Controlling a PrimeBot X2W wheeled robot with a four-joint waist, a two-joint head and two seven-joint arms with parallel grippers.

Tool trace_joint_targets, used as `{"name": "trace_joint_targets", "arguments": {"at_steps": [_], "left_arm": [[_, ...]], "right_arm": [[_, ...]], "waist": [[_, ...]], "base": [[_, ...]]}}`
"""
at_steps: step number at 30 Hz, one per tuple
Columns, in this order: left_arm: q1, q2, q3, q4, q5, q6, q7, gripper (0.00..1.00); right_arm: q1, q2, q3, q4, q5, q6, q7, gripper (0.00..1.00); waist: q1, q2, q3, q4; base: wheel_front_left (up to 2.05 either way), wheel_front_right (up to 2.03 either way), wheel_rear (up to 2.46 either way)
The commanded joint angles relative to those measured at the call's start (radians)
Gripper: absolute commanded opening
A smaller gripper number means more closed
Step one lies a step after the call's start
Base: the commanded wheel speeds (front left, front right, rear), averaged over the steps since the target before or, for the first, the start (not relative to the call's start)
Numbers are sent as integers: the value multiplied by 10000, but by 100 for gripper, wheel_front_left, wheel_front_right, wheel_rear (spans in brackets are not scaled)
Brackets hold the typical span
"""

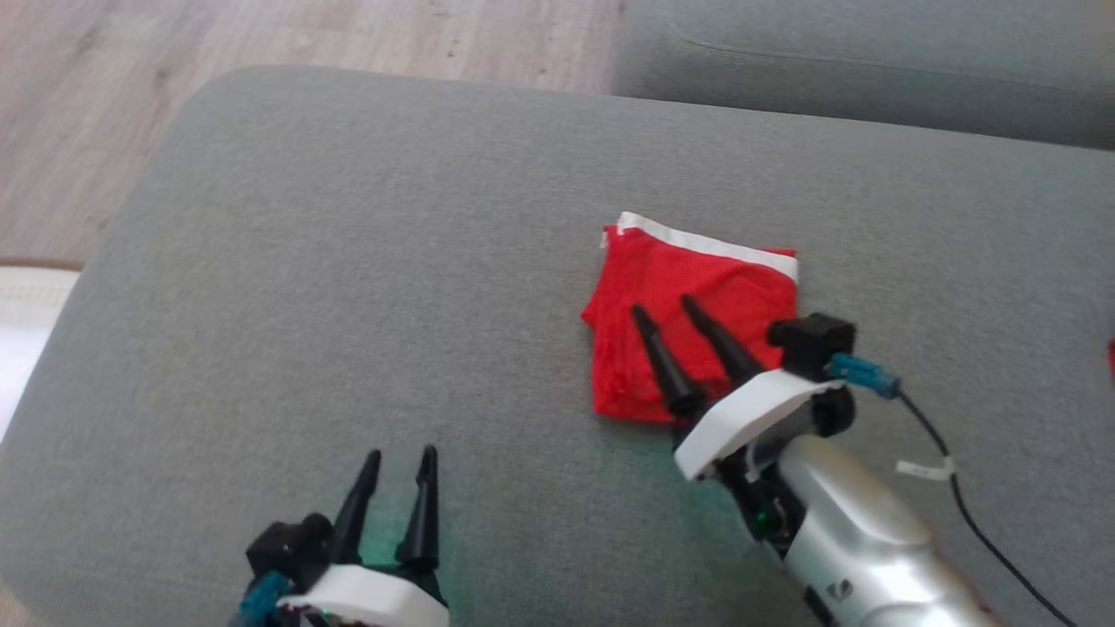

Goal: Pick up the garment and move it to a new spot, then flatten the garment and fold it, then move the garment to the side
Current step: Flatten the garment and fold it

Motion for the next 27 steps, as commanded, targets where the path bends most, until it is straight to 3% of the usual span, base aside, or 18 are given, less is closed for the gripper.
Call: {"name": "trace_joint_targets", "arguments": {"at_steps": [1, 7, 11, 14, 21, 27], "left_arm": [[-464, 66, 489, -352, 238, 27, -51, 100], [-540, 66, 1096, -654, 1000, 283, -51, 100], [-517, 66, 1382, -900, 1770, 570, -51, 100], [-425, 66, 1585, -1038, 2332, 798, -51, 100], [104, 66, 1773, -1307, 2883, 1213, -51, 100], [752, 66, 1623, -1509, 2954, 1460, -51, 100]], "right_arm": [[-220, -9, -319, -199, -286, 33, -202, 100], [449, -503, -3171, -889, -2384, 33, -248, 100], [1296, -386, -4988, -1438, -4043, 33, -250, 100], [1840, -193, -5813, -1820, -5034, 33, -250, 100], [2862, 76, -6377, -2155, -6033, 33, -251, 100], [3585, 111, -5951, -2291, -5816, 33, -252, 100]], "waist": [[0, 0, -20, -272], [0, 0, -38, -883], [0, 0, -87, -1149], [0, 0, -145, -1289], [0, 0, -424, -1484], [0, 0, -711, -1539]], "base": [[0, 0, 0], [0, 0, 0], [0, 0, 0], [0, 0, 0], [0, 0, 0], [0, 0, 0]]}}
